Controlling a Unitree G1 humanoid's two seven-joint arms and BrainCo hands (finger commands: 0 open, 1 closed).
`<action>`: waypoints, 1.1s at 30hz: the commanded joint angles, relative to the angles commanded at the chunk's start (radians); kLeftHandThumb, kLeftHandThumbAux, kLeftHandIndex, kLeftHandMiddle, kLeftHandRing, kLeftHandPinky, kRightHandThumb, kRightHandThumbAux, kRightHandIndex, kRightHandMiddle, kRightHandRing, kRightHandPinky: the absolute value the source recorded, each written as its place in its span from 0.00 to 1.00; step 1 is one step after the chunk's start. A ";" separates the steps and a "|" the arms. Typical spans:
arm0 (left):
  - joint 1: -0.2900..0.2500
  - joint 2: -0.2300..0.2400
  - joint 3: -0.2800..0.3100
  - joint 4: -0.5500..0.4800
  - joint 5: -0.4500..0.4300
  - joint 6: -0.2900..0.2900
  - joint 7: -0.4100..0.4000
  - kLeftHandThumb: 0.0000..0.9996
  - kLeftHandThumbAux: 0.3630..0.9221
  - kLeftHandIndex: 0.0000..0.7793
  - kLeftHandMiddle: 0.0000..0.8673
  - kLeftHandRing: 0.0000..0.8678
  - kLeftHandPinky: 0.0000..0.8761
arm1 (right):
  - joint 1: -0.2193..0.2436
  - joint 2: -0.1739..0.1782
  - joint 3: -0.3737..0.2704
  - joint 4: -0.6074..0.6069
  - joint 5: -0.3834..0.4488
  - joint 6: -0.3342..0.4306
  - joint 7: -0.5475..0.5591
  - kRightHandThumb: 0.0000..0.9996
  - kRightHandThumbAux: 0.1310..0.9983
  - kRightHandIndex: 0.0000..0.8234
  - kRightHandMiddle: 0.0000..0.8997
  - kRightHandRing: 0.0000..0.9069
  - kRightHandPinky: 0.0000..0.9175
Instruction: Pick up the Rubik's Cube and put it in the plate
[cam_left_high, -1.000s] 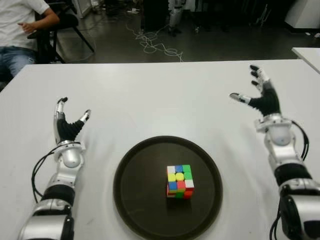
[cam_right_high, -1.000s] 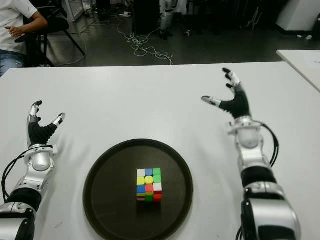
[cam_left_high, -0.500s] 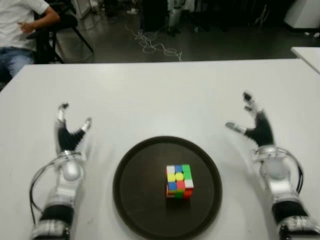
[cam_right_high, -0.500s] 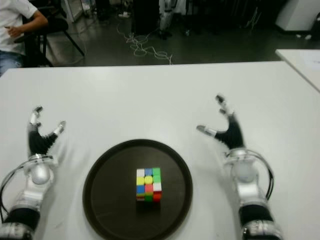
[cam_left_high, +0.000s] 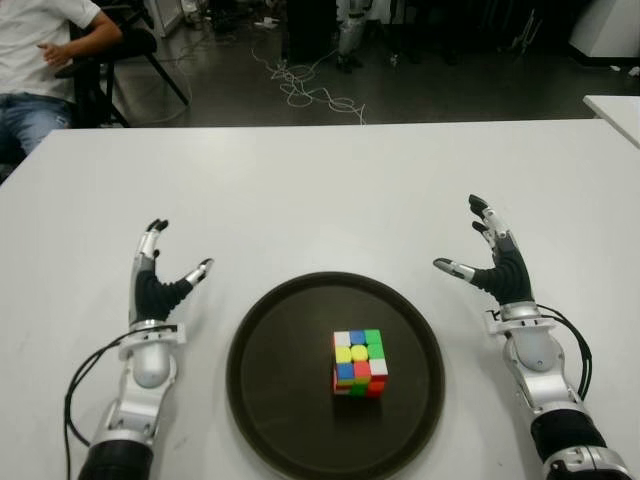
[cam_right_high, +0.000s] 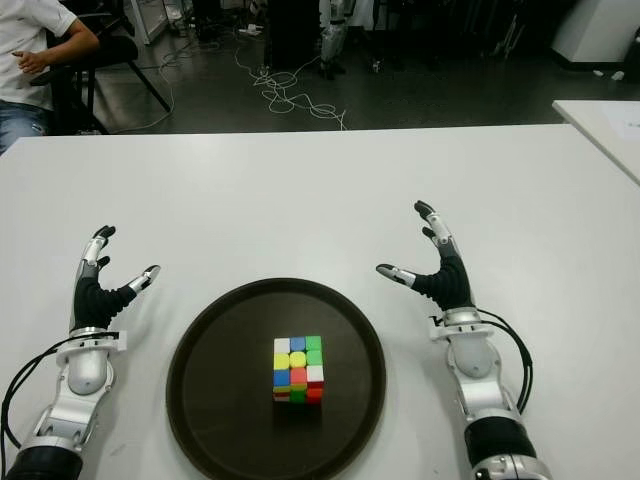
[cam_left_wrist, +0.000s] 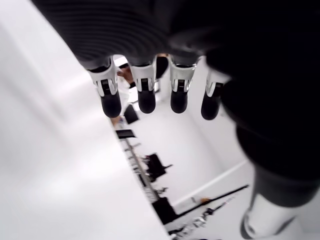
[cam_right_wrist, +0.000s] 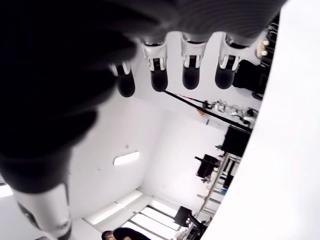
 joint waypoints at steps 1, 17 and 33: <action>0.002 0.000 0.001 -0.002 0.000 0.000 -0.002 0.00 0.70 0.00 0.00 0.00 0.00 | 0.000 -0.001 0.001 0.000 -0.004 -0.002 -0.003 0.00 0.72 0.00 0.00 0.00 0.00; 0.004 0.004 0.014 0.032 -0.004 -0.021 -0.008 0.00 0.69 0.00 0.00 0.00 0.00 | 0.049 0.017 0.017 -0.063 -0.075 0.061 -0.101 0.00 0.80 0.00 0.00 0.00 0.00; -0.005 0.000 0.024 0.058 -0.010 -0.026 -0.008 0.00 0.72 0.00 0.00 0.00 0.00 | 0.036 -0.006 0.021 -0.051 -0.108 0.068 -0.138 0.00 0.81 0.00 0.00 0.00 0.00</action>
